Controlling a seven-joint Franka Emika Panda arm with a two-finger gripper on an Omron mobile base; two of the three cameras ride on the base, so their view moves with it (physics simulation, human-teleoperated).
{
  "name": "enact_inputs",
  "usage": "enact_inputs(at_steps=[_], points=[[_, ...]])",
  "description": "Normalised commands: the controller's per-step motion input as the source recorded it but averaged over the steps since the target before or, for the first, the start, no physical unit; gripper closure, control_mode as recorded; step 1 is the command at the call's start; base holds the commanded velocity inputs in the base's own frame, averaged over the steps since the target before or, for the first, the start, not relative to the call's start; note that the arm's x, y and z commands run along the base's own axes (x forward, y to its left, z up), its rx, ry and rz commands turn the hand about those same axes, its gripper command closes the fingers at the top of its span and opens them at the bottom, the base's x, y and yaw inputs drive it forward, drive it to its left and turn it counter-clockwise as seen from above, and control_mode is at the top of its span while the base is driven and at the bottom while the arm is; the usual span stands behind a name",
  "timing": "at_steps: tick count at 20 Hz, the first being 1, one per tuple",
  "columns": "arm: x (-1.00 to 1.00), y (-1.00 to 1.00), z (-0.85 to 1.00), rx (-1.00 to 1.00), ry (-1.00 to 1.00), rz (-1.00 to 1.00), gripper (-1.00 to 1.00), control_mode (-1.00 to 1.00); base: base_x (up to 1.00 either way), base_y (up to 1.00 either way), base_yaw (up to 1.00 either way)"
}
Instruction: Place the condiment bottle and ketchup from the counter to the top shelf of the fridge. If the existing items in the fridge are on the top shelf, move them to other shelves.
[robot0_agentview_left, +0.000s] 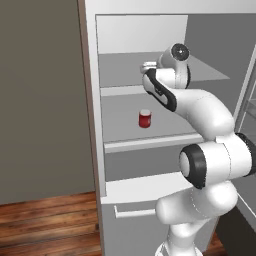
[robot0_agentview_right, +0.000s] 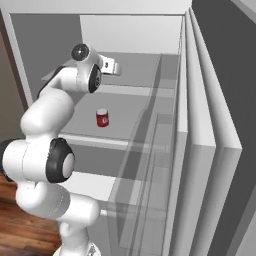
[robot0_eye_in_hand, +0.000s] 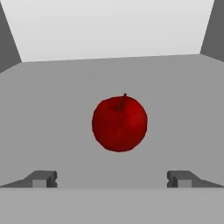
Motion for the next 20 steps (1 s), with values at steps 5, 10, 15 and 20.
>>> enact_inputs(at_steps=[5,10,15,20], points=[[0.41,0.0,-0.04,0.0,0.0,0.0,-1.0,-1.0,0.0,0.0,0.0],[0.38,0.0,-0.01,0.0,0.0,0.0,-1.0,-1.0,0.0,0.0,0.0],[0.3,0.0,-0.1,0.0,0.0,0.0,1.0,-1.0,0.0,0.0,0.0],[0.12,0.0,-0.07,0.0,0.0,0.0,1.0,-1.0,0.0,0.0,0.0]])
